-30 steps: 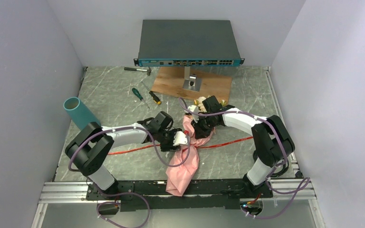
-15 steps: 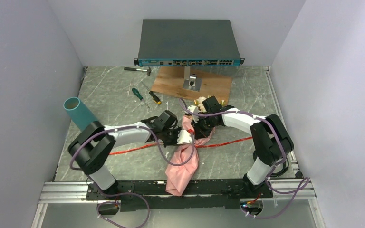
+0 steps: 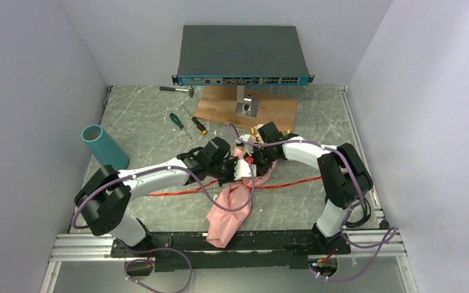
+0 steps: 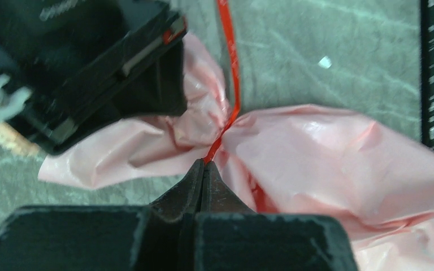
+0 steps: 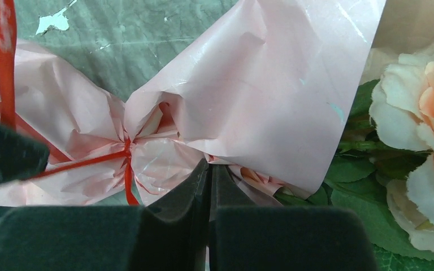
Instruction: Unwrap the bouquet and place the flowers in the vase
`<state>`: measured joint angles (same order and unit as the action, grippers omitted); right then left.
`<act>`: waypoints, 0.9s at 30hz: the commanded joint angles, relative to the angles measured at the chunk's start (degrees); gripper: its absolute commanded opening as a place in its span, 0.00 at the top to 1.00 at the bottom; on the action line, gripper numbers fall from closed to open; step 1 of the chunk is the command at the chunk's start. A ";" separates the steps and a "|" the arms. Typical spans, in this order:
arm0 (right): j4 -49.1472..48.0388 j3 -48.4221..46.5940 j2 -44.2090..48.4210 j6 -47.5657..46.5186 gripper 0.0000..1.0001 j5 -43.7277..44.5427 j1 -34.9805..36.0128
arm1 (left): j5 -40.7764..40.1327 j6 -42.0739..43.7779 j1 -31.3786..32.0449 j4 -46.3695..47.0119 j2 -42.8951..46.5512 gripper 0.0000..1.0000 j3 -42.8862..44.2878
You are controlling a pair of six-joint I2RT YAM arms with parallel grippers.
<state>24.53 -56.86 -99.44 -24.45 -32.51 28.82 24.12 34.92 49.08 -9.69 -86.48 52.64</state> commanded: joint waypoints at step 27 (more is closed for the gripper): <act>12.71 -8.19 7.04 -4.49 0.46 -0.52 -0.34 | 1.44 -3.60 -0.84 -1.57 3.59 1.00 -6.29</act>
<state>30.92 -60.64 -98.56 -26.63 -33.71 29.43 25.58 33.58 47.75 -11.46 -79.53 43.55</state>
